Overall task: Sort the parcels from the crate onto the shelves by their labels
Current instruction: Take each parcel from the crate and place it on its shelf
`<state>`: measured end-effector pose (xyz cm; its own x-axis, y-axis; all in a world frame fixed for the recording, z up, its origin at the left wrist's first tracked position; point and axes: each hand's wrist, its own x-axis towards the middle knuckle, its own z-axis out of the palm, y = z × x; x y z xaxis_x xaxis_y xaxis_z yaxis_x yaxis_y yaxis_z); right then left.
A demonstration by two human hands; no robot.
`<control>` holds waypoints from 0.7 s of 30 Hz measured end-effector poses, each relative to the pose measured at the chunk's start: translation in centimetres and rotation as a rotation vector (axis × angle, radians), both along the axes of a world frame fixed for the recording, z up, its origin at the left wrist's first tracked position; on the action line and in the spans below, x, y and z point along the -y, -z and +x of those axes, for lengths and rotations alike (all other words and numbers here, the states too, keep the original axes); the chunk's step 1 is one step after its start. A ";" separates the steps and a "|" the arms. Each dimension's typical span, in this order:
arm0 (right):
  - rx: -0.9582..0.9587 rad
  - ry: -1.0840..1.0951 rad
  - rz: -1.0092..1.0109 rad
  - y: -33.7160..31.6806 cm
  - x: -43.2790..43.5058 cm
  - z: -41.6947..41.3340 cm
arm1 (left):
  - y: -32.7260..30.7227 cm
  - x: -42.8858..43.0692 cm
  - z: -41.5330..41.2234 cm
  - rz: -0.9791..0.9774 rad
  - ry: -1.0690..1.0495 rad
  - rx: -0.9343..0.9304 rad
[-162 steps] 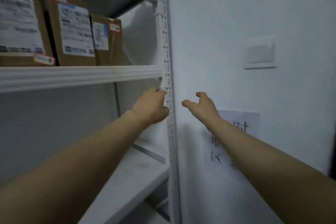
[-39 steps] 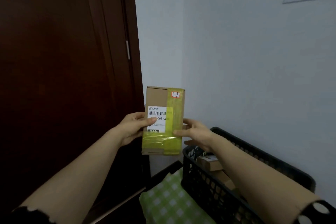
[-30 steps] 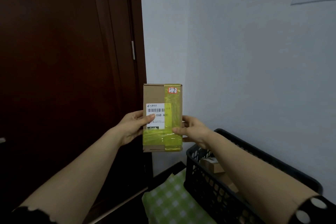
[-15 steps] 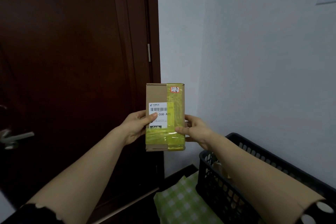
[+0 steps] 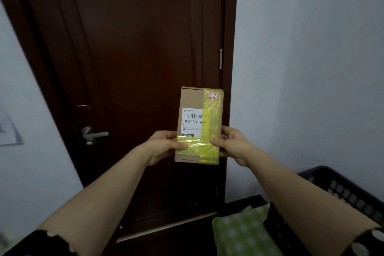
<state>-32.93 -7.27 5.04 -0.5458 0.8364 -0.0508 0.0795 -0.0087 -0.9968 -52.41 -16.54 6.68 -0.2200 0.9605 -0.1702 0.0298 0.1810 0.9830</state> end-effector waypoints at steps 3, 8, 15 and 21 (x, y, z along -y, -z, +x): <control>-0.010 -0.072 -0.001 0.3 0.3 -2.7 | 0.0 2.1 -2.0 -0.001 -0.078 -0.010; -0.016 -0.227 0.015 0.9 1.6 -7.6 | 0.0 6.4 -5.0 0.016 -0.225 0.001; -0.076 -0.443 -0.010 0.3 7.1 -15.9 | -0.2 15.5 -9.9 0.029 -0.479 -0.008; -0.105 -0.630 -0.017 -1.6 14.8 -23.1 | -2.0 25.8 -14.3 0.102 -0.684 -0.013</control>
<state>-56.03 -22.05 6.64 -0.9354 0.3531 0.0194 -0.0239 -0.0085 -0.9997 -66.70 -42.37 8.69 -0.7835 0.6162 -0.0798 -0.0466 0.0698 0.9965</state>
